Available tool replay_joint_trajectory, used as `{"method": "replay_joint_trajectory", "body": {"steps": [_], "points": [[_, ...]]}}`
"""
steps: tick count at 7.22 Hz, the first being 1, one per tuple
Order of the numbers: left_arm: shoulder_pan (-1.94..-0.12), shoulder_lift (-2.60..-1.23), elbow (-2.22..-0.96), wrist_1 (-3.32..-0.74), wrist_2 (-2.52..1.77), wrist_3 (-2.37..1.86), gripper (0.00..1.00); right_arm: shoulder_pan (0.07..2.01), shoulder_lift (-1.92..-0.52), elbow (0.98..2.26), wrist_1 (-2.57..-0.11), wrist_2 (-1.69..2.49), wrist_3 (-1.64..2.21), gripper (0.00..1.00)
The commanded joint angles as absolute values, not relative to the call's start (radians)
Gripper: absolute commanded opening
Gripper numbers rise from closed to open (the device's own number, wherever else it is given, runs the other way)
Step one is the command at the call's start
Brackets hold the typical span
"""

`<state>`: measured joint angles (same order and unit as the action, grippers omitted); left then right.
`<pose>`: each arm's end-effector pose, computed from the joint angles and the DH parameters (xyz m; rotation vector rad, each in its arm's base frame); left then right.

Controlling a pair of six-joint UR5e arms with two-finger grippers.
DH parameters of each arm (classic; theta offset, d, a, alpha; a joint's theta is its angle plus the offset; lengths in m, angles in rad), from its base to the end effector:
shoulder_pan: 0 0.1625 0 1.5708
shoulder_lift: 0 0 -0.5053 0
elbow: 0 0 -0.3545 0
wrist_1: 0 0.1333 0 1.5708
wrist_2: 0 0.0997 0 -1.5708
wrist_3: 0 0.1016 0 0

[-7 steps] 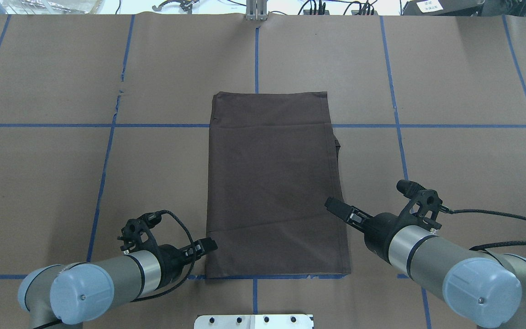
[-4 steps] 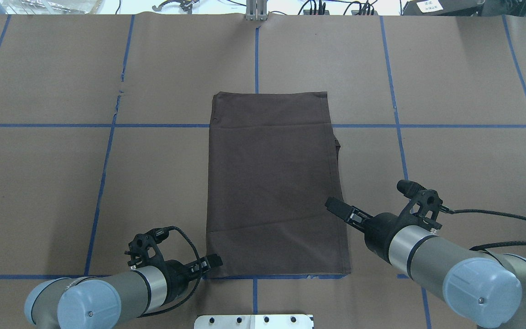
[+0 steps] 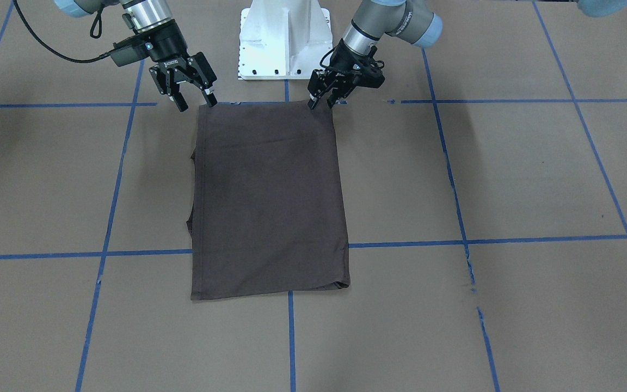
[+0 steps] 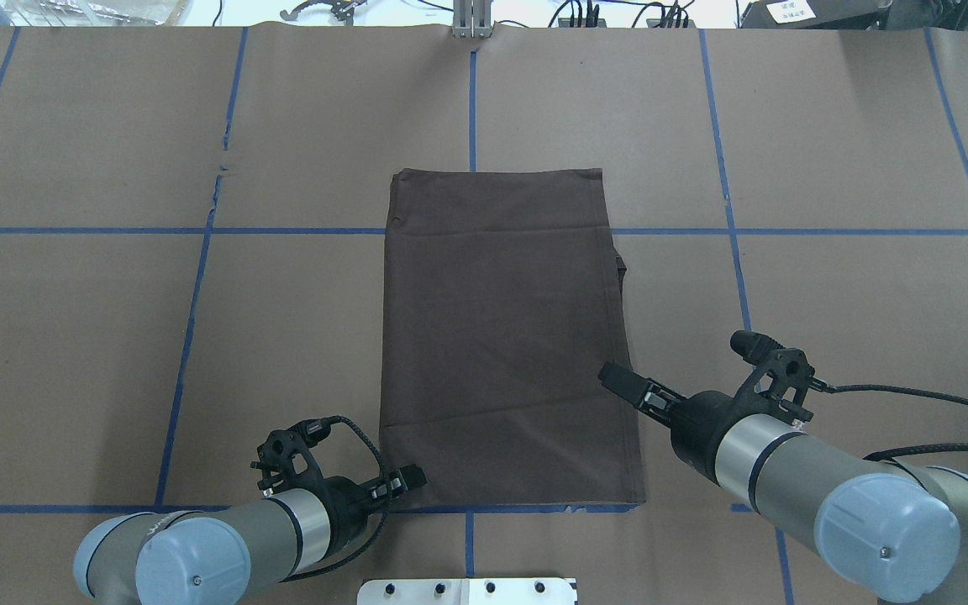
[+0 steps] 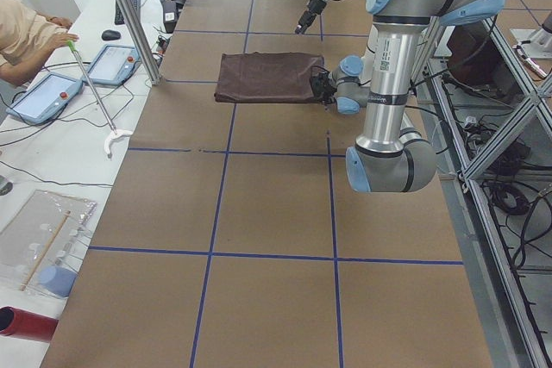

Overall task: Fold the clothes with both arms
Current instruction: 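Grasp the near edge of the shirt with both grippers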

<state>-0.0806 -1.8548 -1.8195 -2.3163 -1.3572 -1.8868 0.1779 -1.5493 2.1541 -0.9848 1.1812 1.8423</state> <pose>0.5565 -0.2003 0.4007 0.0332 1.2993 -0.4762 -0.3896 -0.2447 0.4084 0.2916 -1.2095 0.6226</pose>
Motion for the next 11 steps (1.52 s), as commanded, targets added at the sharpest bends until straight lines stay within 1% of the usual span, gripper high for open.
{"method": "replay_joint_trajectory", "body": {"steps": [1,2,3,4,5,6,7,8,11], "points": [[-0.081,-1.858,-1.818,-2.316,-1.356,-1.888,0.23,0.178,-1.548,2.140,-0.985,1.181,1.842,0.99],[-0.081,-1.856,-1.819,-2.316,-1.356,-1.888,0.00,0.176,-1.548,2.137,-0.985,1.180,1.844,0.99],[-0.081,-1.858,-1.821,-2.316,-1.355,-1.888,0.00,0.176,-1.546,2.122,-0.985,1.180,1.854,0.98],[-0.081,-1.858,-1.824,-2.316,-1.355,-1.888,0.00,0.172,-1.536,2.105,-0.988,1.177,1.906,0.91],[-0.081,-1.859,-1.830,-2.316,-1.355,-1.888,0.00,0.172,-1.488,2.109,-1.096,1.177,1.980,0.84],[-0.081,-1.859,-1.832,-2.316,-1.355,-1.888,0.00,0.169,-1.394,2.102,-1.278,1.180,2.085,0.81],[-0.081,-1.861,-1.832,-2.316,-1.356,-1.888,0.00,0.151,-1.320,2.064,-1.414,1.181,2.171,0.81],[-0.081,-1.861,-1.833,-2.316,-1.355,-1.888,0.00,0.140,-1.307,2.024,-1.425,1.183,2.240,0.84],[-0.081,-1.859,-1.832,-2.316,-1.355,-1.888,0.00,0.100,-1.312,2.031,-1.428,1.184,2.325,0.87]]}}
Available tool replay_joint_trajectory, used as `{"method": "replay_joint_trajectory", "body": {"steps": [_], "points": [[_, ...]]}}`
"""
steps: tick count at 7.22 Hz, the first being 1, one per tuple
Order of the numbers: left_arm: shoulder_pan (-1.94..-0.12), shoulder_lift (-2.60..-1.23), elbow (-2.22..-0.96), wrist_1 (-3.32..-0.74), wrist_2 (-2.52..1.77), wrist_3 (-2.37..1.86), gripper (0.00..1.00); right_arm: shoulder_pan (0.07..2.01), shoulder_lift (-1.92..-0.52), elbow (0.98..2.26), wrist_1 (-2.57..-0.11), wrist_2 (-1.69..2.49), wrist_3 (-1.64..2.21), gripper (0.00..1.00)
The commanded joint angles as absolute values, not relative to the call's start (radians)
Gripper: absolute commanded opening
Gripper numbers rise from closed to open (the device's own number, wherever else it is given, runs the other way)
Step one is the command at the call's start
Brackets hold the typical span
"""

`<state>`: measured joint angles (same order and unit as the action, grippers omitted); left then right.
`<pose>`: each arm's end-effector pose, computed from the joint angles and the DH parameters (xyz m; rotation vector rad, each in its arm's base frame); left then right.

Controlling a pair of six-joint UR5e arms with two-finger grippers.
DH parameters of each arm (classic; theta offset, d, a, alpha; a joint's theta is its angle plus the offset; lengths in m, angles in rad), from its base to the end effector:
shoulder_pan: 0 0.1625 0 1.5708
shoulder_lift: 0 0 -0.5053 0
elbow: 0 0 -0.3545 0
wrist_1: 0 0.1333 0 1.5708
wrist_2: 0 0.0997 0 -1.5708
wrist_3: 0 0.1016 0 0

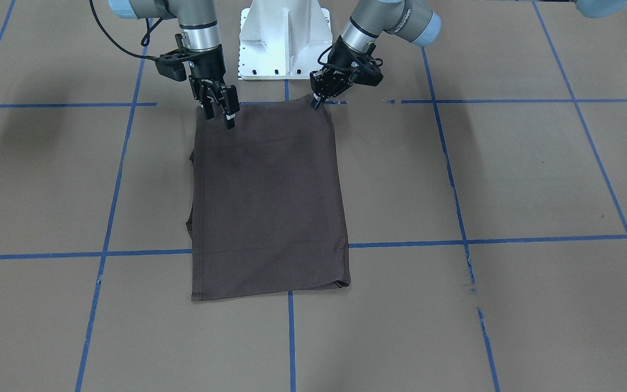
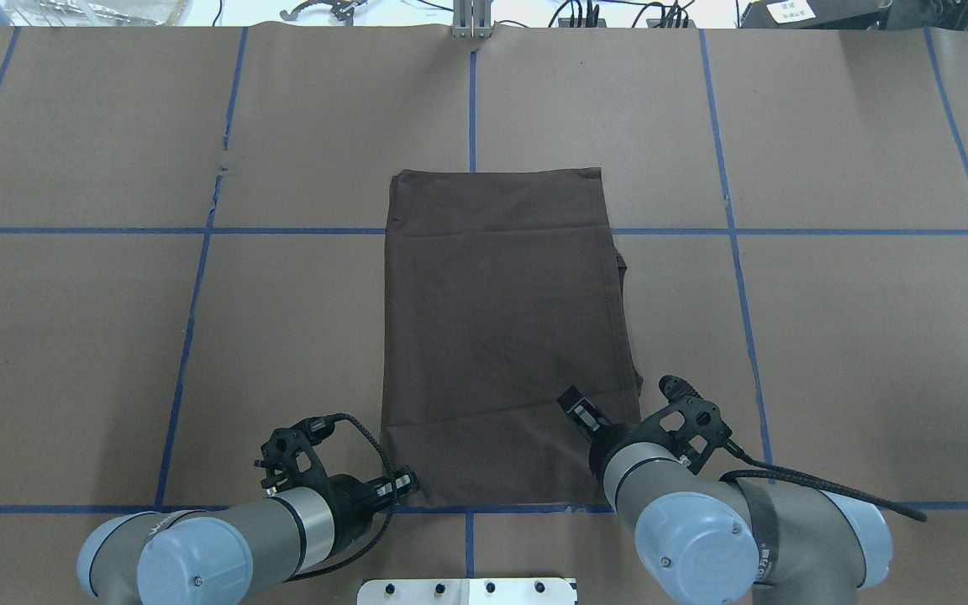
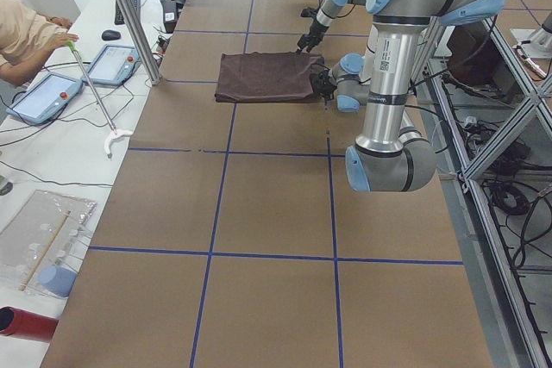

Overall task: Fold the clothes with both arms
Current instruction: 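Grasp the near edge of the shirt with both grippers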

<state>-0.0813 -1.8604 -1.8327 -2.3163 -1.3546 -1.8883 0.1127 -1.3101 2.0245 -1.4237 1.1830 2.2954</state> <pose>0.5543 -0.2008 0.3919 0.0318 1.3184 -0.4801 -0.5117 -0.2307 0.4041 0.0940 -0.9575 0.9414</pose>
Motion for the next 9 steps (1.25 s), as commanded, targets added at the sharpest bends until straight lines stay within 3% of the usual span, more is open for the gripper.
{"method": "replay_joint_trajectory", "body": {"steps": [1,9], "points": [[-0.081,-1.859,-1.832,-2.316,-1.342,-1.888,0.00,0.068,-1.313,2.019,-1.428,1.186,2.336,0.87],[-0.081,-1.859,-1.833,-2.316,-1.341,-1.888,0.00,0.026,-1.305,1.964,-1.434,1.184,2.338,0.87]]}}
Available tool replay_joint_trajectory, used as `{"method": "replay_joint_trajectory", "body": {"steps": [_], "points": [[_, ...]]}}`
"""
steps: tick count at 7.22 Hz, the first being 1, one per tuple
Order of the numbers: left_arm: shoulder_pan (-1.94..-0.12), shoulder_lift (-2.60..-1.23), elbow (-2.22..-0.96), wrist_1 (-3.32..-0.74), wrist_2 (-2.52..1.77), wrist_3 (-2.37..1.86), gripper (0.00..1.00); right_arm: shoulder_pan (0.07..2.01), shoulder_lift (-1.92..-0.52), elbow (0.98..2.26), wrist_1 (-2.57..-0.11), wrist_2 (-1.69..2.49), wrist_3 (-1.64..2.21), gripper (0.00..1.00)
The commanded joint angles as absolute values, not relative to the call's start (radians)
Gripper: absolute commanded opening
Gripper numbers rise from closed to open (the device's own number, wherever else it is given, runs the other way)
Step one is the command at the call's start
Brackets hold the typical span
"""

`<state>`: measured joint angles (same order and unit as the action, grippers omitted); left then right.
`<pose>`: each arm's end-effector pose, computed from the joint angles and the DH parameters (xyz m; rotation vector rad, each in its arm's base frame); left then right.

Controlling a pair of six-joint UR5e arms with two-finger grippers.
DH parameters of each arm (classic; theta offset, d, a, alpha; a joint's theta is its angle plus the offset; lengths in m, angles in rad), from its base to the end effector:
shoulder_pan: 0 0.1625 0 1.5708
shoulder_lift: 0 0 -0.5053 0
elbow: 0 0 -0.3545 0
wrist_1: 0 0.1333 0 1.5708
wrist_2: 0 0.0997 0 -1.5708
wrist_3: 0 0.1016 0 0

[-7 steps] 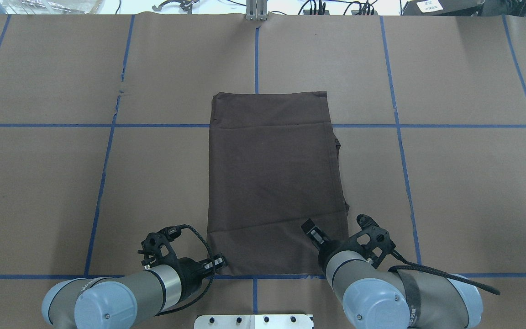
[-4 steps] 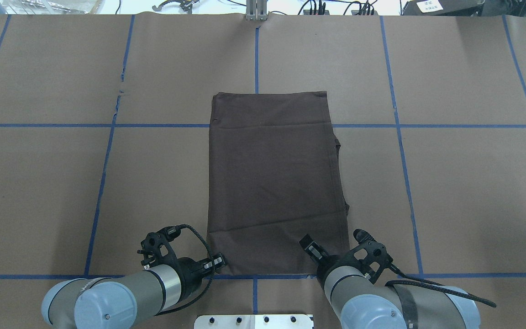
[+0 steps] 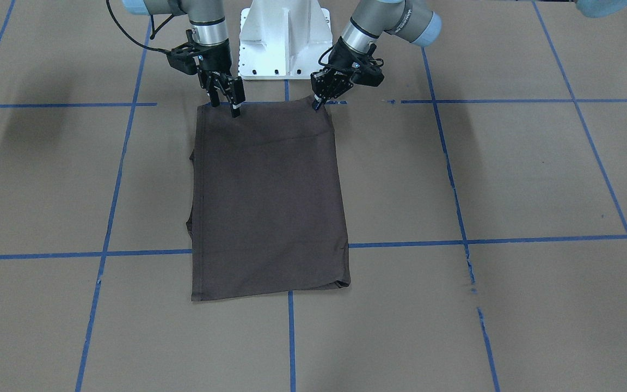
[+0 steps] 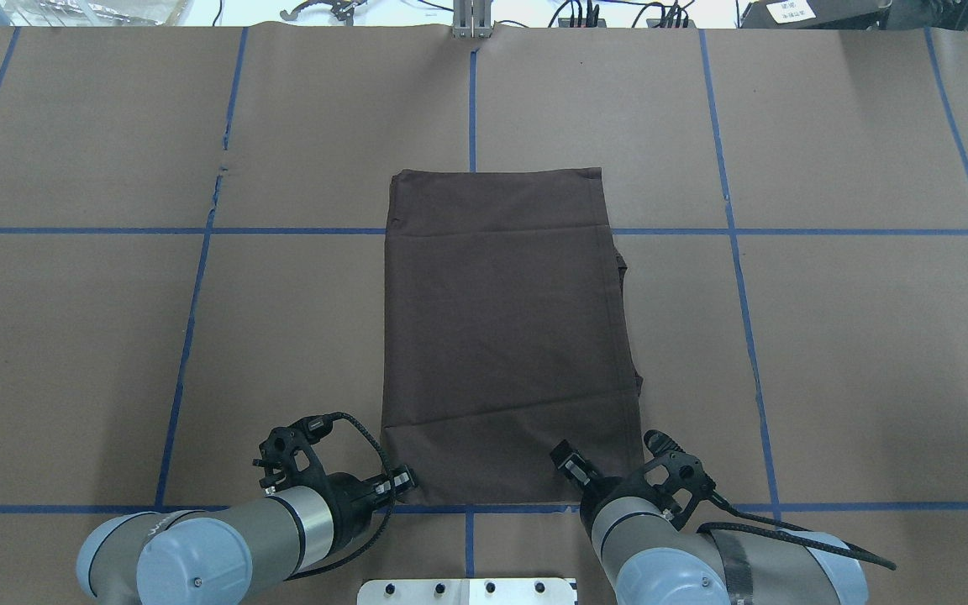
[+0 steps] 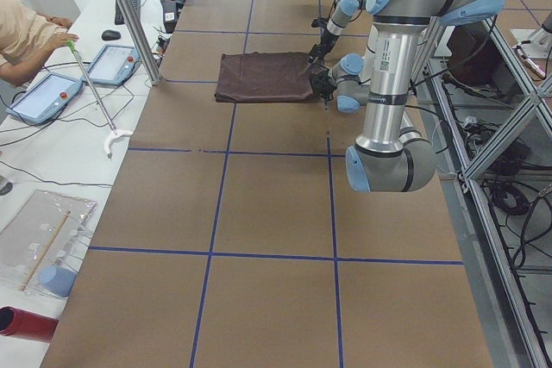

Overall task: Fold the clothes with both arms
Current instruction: 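Grasp the near edge of the shirt with both grippers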

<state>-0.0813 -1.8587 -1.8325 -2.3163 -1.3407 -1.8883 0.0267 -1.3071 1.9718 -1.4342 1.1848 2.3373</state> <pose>0.5535 -0.2021 0.3928 0.0442 1.3176 -0.4889 -0.5429 -0.1861 0.4255 0.0563 -0.9009 0.8953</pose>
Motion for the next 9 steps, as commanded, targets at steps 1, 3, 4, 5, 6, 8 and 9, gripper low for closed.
{"method": "replay_joint_trajectory", "body": {"steps": [1,3,4,5,6,8,9], "points": [[-0.081,-1.859,-1.835,-2.316,-1.341,-1.888,0.00,0.028,-1.304,1.963,-1.434,1.183,2.338,0.86],[-0.081,-1.859,-1.835,-2.316,-1.341,-1.888,0.00,0.037,-1.302,1.963,-1.433,1.177,2.390,0.68],[-0.081,-1.859,-1.835,-2.316,-1.341,-1.888,0.00,0.040,-1.304,1.963,-1.433,1.175,2.407,0.49],[-0.081,-1.859,-1.835,-2.316,-1.341,-1.888,0.00,0.040,-1.302,1.963,-1.433,1.174,2.411,0.34],[-0.081,-1.859,-1.835,-2.316,-1.341,-1.888,0.00,0.040,-1.302,1.963,-1.433,1.173,2.414,0.30],[-0.081,-1.861,-1.835,-2.316,-1.341,-1.888,0.00,0.049,-1.296,1.963,-1.434,1.172,2.491,0.00],[-0.081,-1.861,-1.835,-2.316,-1.341,-1.888,0.00,0.052,-1.289,1.963,-1.433,1.172,2.514,0.00]]}}
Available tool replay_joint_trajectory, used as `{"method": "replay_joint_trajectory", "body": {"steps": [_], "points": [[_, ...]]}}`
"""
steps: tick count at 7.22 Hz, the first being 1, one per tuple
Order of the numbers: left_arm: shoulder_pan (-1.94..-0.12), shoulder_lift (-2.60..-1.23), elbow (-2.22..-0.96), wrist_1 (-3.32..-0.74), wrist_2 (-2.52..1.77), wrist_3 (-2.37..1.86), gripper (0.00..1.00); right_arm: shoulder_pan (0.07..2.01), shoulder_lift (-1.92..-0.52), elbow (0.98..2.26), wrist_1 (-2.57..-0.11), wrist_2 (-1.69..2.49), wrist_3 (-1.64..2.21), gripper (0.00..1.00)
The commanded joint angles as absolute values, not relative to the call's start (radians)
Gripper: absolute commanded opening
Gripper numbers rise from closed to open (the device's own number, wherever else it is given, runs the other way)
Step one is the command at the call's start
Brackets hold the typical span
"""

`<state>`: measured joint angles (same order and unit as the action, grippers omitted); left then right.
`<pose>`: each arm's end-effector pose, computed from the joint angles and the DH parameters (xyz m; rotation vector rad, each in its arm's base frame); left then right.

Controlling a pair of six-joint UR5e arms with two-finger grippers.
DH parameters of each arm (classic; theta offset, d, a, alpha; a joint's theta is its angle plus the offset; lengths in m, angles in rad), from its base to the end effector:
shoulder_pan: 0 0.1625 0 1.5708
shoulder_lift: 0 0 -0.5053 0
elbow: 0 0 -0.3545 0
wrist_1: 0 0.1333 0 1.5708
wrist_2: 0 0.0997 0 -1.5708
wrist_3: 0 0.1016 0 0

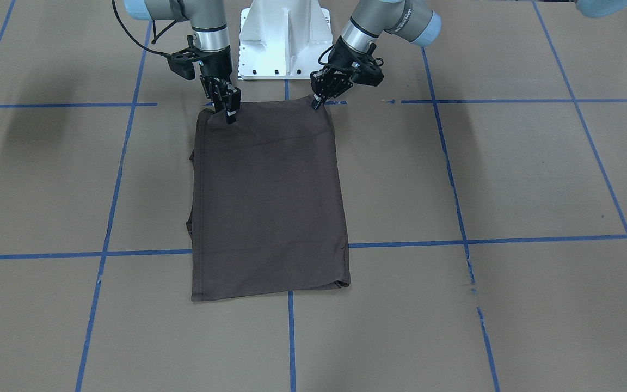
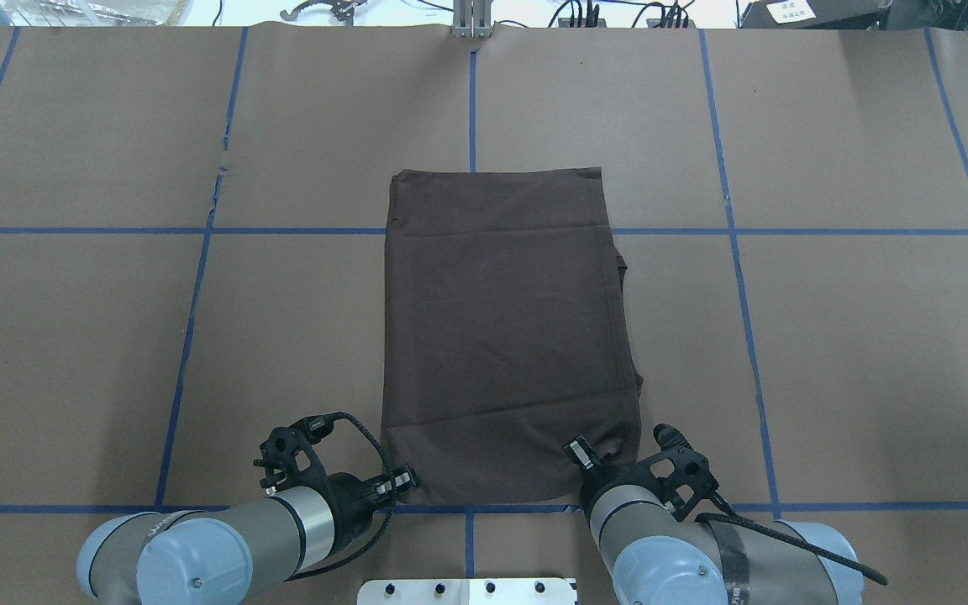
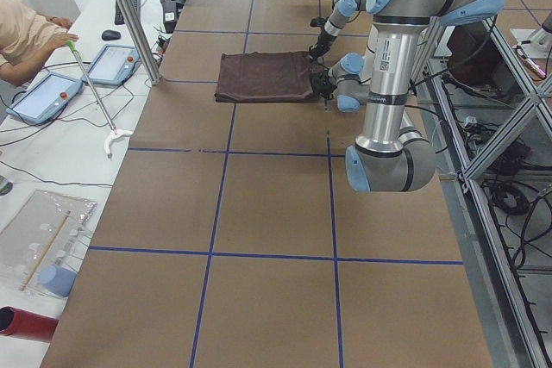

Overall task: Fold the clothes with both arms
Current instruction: 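Lift the near edge with both grippers and fold it away from the robot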

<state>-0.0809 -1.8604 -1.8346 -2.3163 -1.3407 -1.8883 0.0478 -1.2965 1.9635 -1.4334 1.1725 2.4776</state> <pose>0.5534 -0.2019 0.3910 0.0433 1.3214 -0.4887 -0.5431 -0.1989 0.4227 0.0125 -0.9226 1.0497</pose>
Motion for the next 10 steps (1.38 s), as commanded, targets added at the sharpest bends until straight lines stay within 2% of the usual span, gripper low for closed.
{"method": "replay_joint_trajectory", "body": {"steps": [1,2,3,4,6,7,8,10], "points": [[-0.081,-1.861,-1.838,-2.316,-1.341,-1.887,0.00,0.058,-1.287,1.965,-1.433,1.172,2.526,0.00],[-0.084,-1.855,-1.871,-2.316,-1.350,-1.882,0.00,0.061,-1.287,1.979,-1.433,1.172,2.525,0.00],[-0.093,-1.833,-1.970,-2.265,-1.380,-1.872,0.00,0.064,-1.293,2.038,-1.433,1.175,2.520,0.00],[-0.092,-1.827,-2.122,-2.094,-1.429,-1.871,0.00,0.061,-1.311,2.133,-1.460,1.181,2.517,0.00],[-0.089,-1.839,-2.367,-1.825,-1.450,-1.884,0.00,-0.044,-1.307,2.402,-1.737,1.181,2.523,0.00],[-0.086,-1.847,-2.434,-1.736,-1.498,-1.884,0.00,-0.058,-1.301,2.437,-1.777,1.180,2.522,0.00],[-0.087,-1.871,-2.410,-1.708,-1.512,-1.878,0.00,-0.063,-1.293,2.412,-1.781,1.181,2.520,0.00],[-0.164,-1.925,-2.301,-1.706,-1.512,-1.803,0.00,0.050,-1.148,2.222,-1.776,1.186,2.470,0.00]]}}
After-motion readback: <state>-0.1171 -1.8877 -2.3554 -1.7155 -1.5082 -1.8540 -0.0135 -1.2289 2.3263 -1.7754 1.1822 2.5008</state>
